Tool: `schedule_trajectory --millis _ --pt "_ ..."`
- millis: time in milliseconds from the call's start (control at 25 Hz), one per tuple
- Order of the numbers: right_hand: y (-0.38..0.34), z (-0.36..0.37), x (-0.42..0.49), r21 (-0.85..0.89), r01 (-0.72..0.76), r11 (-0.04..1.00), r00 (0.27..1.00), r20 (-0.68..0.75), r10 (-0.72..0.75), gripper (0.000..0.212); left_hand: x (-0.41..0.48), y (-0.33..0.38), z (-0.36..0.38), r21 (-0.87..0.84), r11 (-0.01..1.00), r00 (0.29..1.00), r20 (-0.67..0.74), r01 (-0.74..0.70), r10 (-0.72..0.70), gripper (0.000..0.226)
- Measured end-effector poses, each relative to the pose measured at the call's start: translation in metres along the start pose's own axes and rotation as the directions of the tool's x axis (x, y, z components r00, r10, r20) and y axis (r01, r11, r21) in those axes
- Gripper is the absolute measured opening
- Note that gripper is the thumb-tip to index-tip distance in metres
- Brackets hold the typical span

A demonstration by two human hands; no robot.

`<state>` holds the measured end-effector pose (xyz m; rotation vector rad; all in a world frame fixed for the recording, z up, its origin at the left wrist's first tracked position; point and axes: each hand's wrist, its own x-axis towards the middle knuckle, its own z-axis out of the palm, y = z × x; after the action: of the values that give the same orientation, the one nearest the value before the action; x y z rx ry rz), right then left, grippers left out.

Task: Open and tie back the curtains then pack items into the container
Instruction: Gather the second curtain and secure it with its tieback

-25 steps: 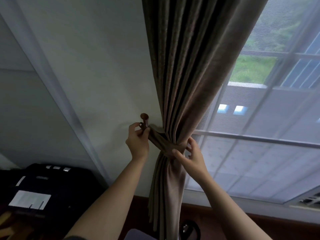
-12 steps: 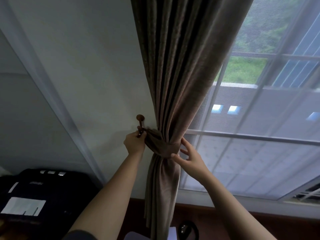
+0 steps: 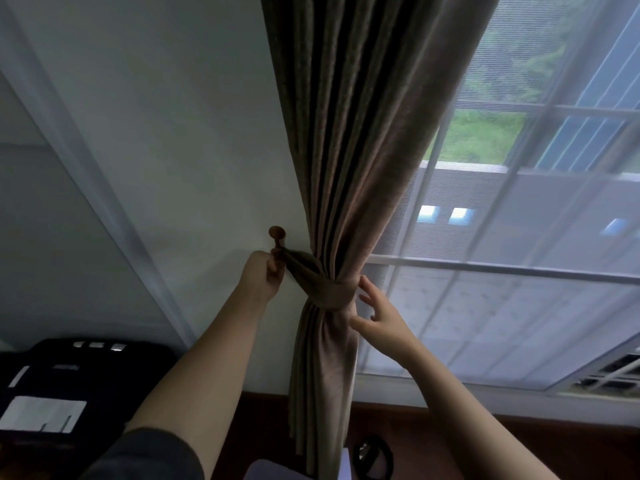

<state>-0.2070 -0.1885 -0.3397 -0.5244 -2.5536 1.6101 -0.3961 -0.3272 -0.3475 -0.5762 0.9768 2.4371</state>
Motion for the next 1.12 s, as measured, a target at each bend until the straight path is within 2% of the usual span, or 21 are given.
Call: schedule_trajectory --millis 160,320,360,440,480,520,560,600,640,680,720,880,960,1120 --pt "0.009 -0.003 -0.009 -0.044 -0.041 0.998 0.998 0.047 0.043 0.07 0.001 -0.009 -0.006 -0.083 0.996 0.988 0.155 0.017 -0.005 0.028" --pt "0.02 -0.008 -0.015 -0.063 -0.073 0.995 0.997 0.03 0.075 0.073 -0.003 -0.018 -0.022 -0.167 0.985 0.98 0.198 0.038 -0.005 0.063" --pt "0.022 -0.008 -0.017 -0.053 -0.078 0.996 0.997 0.017 0.079 0.073 -0.002 -0.023 -0.025 -0.135 0.991 0.983 0.182 0.018 0.007 0.063" --pt "0.024 -0.005 -0.02 -0.035 -0.082 0.996 0.997 -0.003 0.082 0.073 0.0 -0.037 -0.029 0.122 0.992 0.991 0.134 -0.027 0.01 0.054" --pt "0.025 -0.003 -0.021 -0.019 -0.086 0.996 0.996 -0.01 0.085 0.074 0.001 -0.045 -0.03 0.343 0.938 0.992 0.127 -0.039 -0.005 0.054" --pt "0.024 -0.001 -0.021 0.001 -0.087 0.996 0.996 -0.013 0.088 0.075 -0.001 -0.052 -0.031 0.585 0.81 0.992 0.124 -0.053 -0.025 0.055" --pt "0.024 0.002 -0.021 0.017 -0.095 0.995 0.995 -0.008 0.095 0.077 -0.003 -0.057 -0.032 0.779 0.623 0.991 0.126 -0.071 -0.044 0.055" --pt "0.024 0.004 -0.02 0.033 -0.103 0.994 0.995 0.004 0.103 0.078 -0.004 -0.06 -0.036 0.884 0.452 0.984 0.166 -0.117 -0.07 0.05" --pt "0.023 0.006 -0.018 0.043 -0.11 0.993 0.994 0.022 0.109 0.079 -0.009 -0.061 -0.041 0.921 0.342 0.966 0.236 -0.187 -0.109 0.042" --pt "0.022 0.008 -0.015 0.05 -0.111 0.993 0.993 0.046 0.109 0.081 -0.013 -0.062 -0.048 0.921 0.283 0.937 0.316 -0.266 -0.148 0.034" --pt "0.021 0.01 -0.012 0.046 -0.109 0.993 0.992 0.067 0.106 0.083 -0.018 -0.06 -0.056 0.91 0.243 0.912 0.379 -0.337 -0.155 0.029" --pt "0.017 0.018 0.003 0.075 -0.104 0.992 0.99 0.105 0.096 0.087 -0.035 -0.055 -0.081 0.827 0.091 0.829 0.558 -0.555 -0.021 0.031" --pt "0.013 0.022 0.007 0.077 -0.108 0.991 0.987 0.129 0.097 0.081 -0.044 -0.059 -0.09 0.805 0.073 0.808 0.587 -0.589 0.051 0.03" --pt "0.009 0.033 0.02 0.071 -0.068 0.995 0.977 0.206 0.052 0.063 -0.051 -0.064 -0.107 0.789 0.102 0.793 0.591 -0.606 0.146 0.022"
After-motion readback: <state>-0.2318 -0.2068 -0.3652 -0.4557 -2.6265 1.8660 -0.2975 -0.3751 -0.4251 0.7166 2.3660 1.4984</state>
